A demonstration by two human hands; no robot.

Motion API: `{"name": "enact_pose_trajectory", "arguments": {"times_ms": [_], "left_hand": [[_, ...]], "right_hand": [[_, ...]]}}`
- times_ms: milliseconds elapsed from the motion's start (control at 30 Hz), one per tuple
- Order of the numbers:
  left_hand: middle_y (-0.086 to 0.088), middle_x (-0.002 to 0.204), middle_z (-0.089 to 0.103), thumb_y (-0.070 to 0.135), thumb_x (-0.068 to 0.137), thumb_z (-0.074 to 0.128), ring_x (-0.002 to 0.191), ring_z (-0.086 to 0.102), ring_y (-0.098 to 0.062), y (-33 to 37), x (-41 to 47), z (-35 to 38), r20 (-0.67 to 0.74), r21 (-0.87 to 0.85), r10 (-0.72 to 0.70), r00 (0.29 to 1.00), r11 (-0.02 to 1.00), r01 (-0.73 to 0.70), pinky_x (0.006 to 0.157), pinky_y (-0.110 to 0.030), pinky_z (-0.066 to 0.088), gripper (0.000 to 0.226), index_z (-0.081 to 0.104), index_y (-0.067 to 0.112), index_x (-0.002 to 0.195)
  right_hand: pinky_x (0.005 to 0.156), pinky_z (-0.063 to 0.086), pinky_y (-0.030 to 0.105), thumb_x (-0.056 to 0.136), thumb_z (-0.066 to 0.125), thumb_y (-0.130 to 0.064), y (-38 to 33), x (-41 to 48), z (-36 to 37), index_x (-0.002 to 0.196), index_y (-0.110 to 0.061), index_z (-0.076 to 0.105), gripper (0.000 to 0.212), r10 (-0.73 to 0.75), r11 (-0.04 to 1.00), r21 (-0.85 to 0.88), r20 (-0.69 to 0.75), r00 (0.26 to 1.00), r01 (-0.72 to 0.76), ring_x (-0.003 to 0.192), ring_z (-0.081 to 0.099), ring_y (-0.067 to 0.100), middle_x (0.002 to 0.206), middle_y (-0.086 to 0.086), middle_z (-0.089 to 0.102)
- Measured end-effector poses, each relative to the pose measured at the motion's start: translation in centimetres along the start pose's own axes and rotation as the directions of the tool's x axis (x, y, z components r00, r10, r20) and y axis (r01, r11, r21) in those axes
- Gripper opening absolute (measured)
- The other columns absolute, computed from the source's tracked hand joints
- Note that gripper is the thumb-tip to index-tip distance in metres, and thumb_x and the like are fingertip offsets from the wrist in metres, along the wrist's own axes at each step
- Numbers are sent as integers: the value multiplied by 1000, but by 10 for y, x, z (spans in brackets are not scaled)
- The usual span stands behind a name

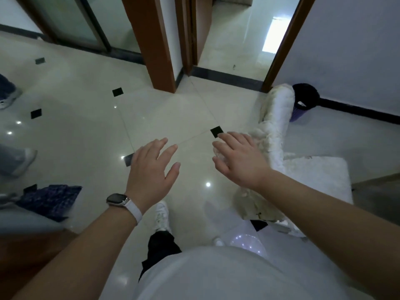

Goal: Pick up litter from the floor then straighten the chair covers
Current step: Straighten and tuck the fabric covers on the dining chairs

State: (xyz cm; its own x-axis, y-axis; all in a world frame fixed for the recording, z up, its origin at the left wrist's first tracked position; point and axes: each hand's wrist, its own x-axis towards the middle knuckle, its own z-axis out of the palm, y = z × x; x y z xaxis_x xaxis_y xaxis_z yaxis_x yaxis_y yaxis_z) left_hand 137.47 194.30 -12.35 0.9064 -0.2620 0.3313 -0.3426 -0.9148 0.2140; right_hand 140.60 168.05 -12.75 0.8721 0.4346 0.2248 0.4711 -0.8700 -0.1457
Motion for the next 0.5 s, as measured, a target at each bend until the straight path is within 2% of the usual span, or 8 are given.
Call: {"name": "enact_pose_trajectory", "arguments": {"times_ms": [267,500], "left_hand": [[-11,136,55,37,93,54,125,50,-31,-89,115,12,58,-135,235,970,965,-225,101,-50,40,42,62,16,128],[-7,141,51,42,96,49,131,44,-26,-133,203,26,134,-244,404,905,898,-366,105,-48,36,44,55,21,134]], "right_hand": [[103,36,44,94,42,-45,-12,91,-3,124,-17,60,45,293,949,-123,-2,956,-291,123,50,29,131,6,58],[102,37,44,94,43,-45,-27,132,-4,125,-17,60,45,498,848,-180,-50,866,-498,123,51,30,132,7,58]]}}
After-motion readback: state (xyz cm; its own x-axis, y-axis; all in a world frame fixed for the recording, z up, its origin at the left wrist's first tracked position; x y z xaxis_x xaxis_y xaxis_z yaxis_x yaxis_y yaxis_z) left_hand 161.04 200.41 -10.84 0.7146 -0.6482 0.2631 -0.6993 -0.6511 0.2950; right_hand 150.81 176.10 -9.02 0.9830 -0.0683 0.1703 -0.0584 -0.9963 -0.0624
